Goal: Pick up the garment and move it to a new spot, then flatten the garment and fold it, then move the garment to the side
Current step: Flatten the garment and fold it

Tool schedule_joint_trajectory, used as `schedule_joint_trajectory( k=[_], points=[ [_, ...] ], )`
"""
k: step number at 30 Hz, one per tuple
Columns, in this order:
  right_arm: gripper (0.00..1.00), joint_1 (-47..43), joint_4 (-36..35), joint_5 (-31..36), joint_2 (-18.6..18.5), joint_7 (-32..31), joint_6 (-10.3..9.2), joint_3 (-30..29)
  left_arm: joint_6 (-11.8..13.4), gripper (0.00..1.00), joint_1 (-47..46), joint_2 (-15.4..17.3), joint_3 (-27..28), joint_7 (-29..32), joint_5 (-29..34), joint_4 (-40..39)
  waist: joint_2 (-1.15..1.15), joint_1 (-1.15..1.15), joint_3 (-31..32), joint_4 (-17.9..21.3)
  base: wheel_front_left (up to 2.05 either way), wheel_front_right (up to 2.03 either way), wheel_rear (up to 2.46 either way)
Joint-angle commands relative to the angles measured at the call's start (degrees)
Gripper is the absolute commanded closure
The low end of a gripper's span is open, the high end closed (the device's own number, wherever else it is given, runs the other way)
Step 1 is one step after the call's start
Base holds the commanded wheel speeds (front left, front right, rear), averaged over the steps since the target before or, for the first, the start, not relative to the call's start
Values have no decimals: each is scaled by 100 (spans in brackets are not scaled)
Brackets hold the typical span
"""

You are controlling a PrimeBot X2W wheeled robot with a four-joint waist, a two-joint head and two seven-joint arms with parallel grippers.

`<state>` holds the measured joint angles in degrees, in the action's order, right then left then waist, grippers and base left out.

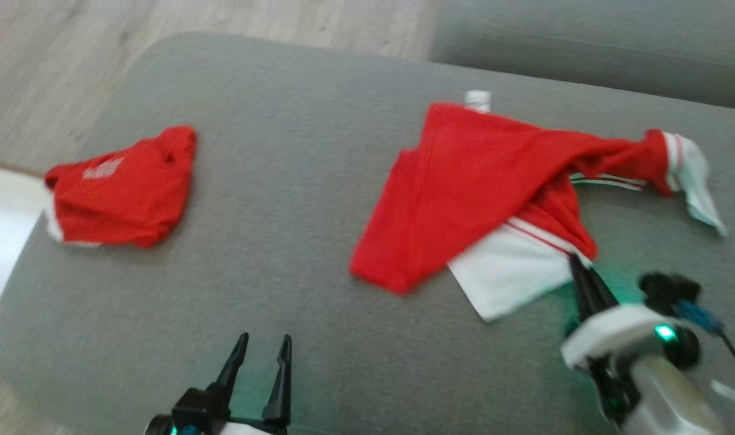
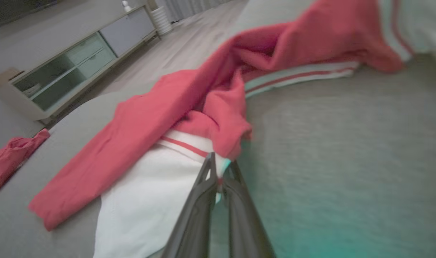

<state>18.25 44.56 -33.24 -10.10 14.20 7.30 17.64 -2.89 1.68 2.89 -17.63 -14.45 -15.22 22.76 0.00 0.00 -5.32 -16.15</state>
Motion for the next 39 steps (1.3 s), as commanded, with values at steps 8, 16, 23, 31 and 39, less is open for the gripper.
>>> schedule_joint_trajectory(
  k=[8, 16, 23, 31, 39],
  points=[
    [100, -382, -403, -71, -663, 79, 19, -410, -13, 0, -151, -2, 254, -55, 12, -197, 0, 0, 224, 676, 0, 0, 0],
    [0, -481, -1387, 1645, -324, 80, 19, -1531, -141, 0, -451, -2, -121, -55, 67, -257, 0, 0, 73, 853, 0, 0, 0],
    [0, -857, -2264, 2472, 394, 80, 19, -1892, -378, 0, -1107, -2, -1410, -55, 11, -299, 0, 0, -150, 1009, 0, 0, 0],
    [0, -791, -2197, 2539, 486, 80, 19, -1588, -454, 0, -1967, -2, -3163, -55, -207, 505, 0, 0, -344, 1380, 0, 0, 0],
    [0, -653, -2100, 2518, 450, 80, 19, -1451, -361, 0, -2394, -2, -3661, -55, -185, 1233, 0, 0, -493, 1658, 0, 0, 0]
  ],
)
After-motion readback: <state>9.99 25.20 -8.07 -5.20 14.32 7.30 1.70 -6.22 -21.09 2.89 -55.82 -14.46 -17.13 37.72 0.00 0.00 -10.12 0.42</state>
